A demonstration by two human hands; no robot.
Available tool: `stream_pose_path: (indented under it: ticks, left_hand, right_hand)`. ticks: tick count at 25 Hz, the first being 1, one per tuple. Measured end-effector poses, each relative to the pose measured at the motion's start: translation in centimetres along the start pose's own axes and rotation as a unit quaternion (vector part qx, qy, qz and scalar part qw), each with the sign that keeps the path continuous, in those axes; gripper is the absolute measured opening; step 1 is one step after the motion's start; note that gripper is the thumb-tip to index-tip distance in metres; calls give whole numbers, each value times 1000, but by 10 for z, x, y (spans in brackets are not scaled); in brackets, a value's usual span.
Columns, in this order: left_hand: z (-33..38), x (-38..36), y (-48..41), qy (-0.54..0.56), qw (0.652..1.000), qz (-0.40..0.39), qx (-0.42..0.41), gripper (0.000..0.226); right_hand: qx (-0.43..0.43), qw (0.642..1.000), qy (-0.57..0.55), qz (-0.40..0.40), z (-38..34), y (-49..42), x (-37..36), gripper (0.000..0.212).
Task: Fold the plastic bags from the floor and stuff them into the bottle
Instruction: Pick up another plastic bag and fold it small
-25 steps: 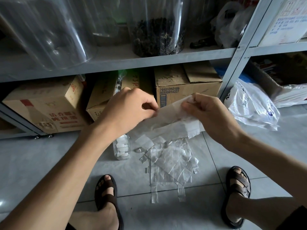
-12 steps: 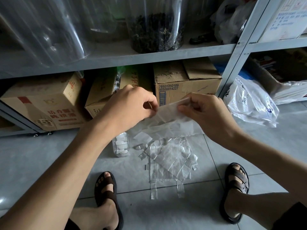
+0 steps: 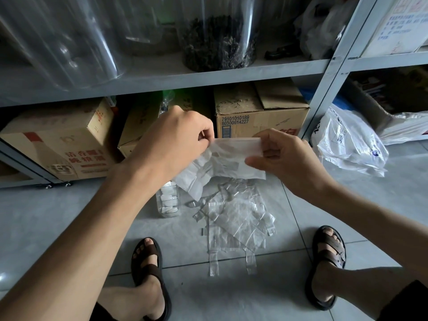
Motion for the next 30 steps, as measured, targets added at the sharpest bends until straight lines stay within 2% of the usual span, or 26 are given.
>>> stream_pose_path:
  ticks: [3,6,9,14,15,17,19,20,21,24,26,30]
  left_hand:
    - [2,0,0,-16,1000,-11,0,18]
    - [4,1,1,-10,1000,-11,-3,16]
    - [0,2,1,15,1000,-14,3,18]
    - [-7,3,3,51,998,-14,20,18]
    - [-8,4,3,58,998,-13,25,18]
    - [-12,8,2,79,996,-7,38,18]
    - [-17,11,1,89,995,-3,50,17]
    - [-19,12,2,92,994,-4,54,16]
    - [-20,12,2,95,994,-7,58,15]
    - [-19,12,3,106,992,-22,62,14]
    - [-18,12,1,114,991,-24,59,16]
    - [-19,13,0,126,990,-19,59,21]
  right_hand:
    - [-38,998,-24,-40,15,-2,-9,33]
    - [-20,1000,9,7,13,-2,-10,19]
    - [8,995,80,50,0,1,-12,27]
    - [32,992,90,82,-9,2,-10,31]
    - [32,995,69,71,-6,0,-10,30]
    - [5,998,-56,25,6,-6,-12,22]
    - [-57,973,-223,-29,25,-6,-17,52]
    - [-98,951,-289,-52,34,-3,-22,60]
    - [-138,928,-337,-78,42,0,-29,60]
    - [-190,874,-428,-131,53,7,-56,41]
    - [-193,851,-474,-120,57,3,-67,44]
    - [-195,844,-492,-86,54,-4,-76,33]
Point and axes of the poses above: each hand's wrist, its own y-axis away from the middle knuckle, its own x-axis out of the back of the hand, z = x × y, the point moved 4 cm from there along -y, towards the middle knuckle, and after that the axes turned 12 degrees about -z, right-handed, at the moved point
